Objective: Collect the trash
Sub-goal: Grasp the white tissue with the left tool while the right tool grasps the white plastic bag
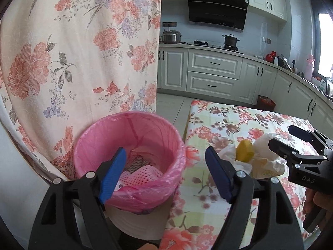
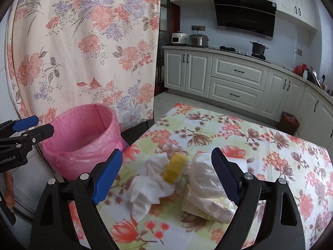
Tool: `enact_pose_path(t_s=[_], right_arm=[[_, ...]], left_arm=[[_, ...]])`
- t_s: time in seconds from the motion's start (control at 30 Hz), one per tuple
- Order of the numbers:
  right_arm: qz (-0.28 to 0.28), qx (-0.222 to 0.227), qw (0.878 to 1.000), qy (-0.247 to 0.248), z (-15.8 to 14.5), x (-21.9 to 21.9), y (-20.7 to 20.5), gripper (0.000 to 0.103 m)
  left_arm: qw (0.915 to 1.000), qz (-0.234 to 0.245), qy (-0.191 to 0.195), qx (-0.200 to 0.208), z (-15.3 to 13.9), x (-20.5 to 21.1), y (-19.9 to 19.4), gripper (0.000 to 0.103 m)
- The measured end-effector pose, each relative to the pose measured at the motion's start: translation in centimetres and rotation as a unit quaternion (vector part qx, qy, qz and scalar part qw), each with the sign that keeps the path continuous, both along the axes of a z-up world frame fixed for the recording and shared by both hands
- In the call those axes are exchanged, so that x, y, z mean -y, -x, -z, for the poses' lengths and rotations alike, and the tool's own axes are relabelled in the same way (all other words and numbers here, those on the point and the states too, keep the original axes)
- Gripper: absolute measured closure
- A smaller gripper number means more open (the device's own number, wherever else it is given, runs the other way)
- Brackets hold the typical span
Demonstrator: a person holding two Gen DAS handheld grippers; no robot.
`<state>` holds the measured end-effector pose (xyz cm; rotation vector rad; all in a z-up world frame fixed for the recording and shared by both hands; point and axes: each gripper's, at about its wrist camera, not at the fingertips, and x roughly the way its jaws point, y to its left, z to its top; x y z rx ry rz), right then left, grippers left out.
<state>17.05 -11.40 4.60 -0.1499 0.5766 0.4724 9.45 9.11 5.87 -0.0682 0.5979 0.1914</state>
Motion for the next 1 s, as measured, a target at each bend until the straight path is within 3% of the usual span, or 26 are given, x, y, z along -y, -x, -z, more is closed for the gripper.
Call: enact_pose_path(t_s=[0.43,1.0], right_arm=[[0.043,-0.02,0.999,-0.001,2.1,6.1,-0.3,0.019],[0.038,-0.048,0.998,0.002,4.8,6.4,-3.2,0.019]], left_arm=[[0.999,0.043,-0.005,-0.014,0.8,5.8,-0.6,0.027],[0.9965,0.062,-0.006,-0.056,4.5,8.5,-3.2,0.024]])
